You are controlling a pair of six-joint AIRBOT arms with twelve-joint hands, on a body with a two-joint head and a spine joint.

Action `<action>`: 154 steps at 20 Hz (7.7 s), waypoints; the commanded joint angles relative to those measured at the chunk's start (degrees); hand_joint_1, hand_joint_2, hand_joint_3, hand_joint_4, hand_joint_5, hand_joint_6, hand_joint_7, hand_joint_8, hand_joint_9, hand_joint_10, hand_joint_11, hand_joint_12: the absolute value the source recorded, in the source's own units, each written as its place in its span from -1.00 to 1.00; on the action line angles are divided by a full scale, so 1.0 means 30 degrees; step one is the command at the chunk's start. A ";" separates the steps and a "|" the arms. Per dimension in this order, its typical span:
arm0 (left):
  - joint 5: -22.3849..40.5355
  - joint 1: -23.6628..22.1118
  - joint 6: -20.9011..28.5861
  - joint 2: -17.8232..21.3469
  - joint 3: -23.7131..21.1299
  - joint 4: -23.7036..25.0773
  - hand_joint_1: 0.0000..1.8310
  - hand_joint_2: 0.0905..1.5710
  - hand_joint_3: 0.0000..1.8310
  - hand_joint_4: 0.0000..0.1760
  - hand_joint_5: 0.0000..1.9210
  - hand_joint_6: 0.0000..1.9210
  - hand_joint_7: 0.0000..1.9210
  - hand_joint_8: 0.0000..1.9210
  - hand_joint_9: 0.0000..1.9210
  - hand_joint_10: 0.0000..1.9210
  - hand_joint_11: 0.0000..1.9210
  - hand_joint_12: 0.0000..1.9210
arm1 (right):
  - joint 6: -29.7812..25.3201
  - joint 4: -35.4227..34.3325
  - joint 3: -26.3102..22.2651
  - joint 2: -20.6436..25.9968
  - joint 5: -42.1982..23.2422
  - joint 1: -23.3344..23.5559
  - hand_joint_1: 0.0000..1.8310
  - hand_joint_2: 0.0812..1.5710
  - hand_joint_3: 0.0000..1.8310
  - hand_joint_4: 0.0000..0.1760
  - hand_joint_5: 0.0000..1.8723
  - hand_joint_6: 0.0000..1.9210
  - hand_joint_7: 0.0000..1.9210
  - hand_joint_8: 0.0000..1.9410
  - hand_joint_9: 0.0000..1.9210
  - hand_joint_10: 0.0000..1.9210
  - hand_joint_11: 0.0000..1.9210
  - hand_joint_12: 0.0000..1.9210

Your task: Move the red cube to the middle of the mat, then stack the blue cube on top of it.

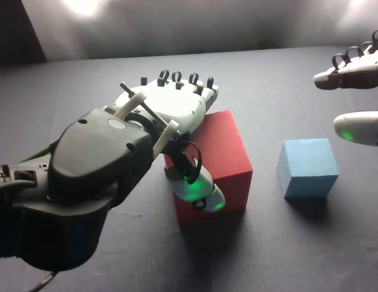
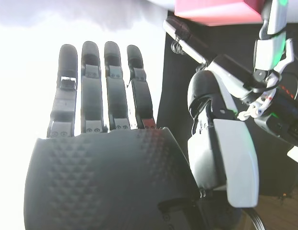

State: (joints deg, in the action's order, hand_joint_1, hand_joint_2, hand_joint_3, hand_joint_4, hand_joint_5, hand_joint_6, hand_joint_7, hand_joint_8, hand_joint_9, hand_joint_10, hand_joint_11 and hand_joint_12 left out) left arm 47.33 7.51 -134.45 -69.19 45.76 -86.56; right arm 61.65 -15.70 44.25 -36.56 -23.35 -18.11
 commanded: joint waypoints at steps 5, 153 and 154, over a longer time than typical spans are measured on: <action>0.0210 -0.0132 -0.0049 0.0645 -0.0375 0.1273 -0.17 -0.14 -1.00 -1.00 -1.00 -1.00 -1.00 -1.00 -1.00 -1.00 -1.00 -1.00 | 0.1609 -0.1648 -0.0210 -0.0131 -0.2307 -0.0062 -0.84 0.63 -1.00 -1.00 -0.59 -1.00 -0.61 -1.00 -0.62 -1.00 -1.00 -0.09; -0.7910 -0.0220 4.3496 0.9890 0.3344 5.0117 -0.26 0.90 -1.00 -1.00 -0.29 1.00 -0.16 1.00 -0.27 1.00 -0.27 1.00 | 2.0654 -1.7458 1.2267 -1.2240 2.0560 0.9703 0.30 0.23 -1.00 -1.00 -0.15 -1.00 -0.12 -1.00 -0.25 -0.99 -0.81 0.29; -0.7901 -0.0218 4.3496 0.9892 0.3344 5.0121 -0.26 0.91 -1.00 -1.00 -0.30 1.00 -0.18 1.00 -0.29 1.00 -0.26 1.00 | 2.0759 -1.7430 1.2271 -1.2267 2.0546 0.9655 0.30 0.23 -1.00 -1.00 -0.15 -1.00 -0.12 -0.99 -0.25 -0.99 -0.81 0.28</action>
State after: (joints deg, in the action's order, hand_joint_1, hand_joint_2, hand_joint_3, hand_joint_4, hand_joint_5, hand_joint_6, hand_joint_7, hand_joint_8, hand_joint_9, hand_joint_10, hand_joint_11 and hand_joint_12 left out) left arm 20.86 7.33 -3.92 -40.38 55.46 65.32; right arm 123.92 -64.66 80.95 -73.95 39.42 10.41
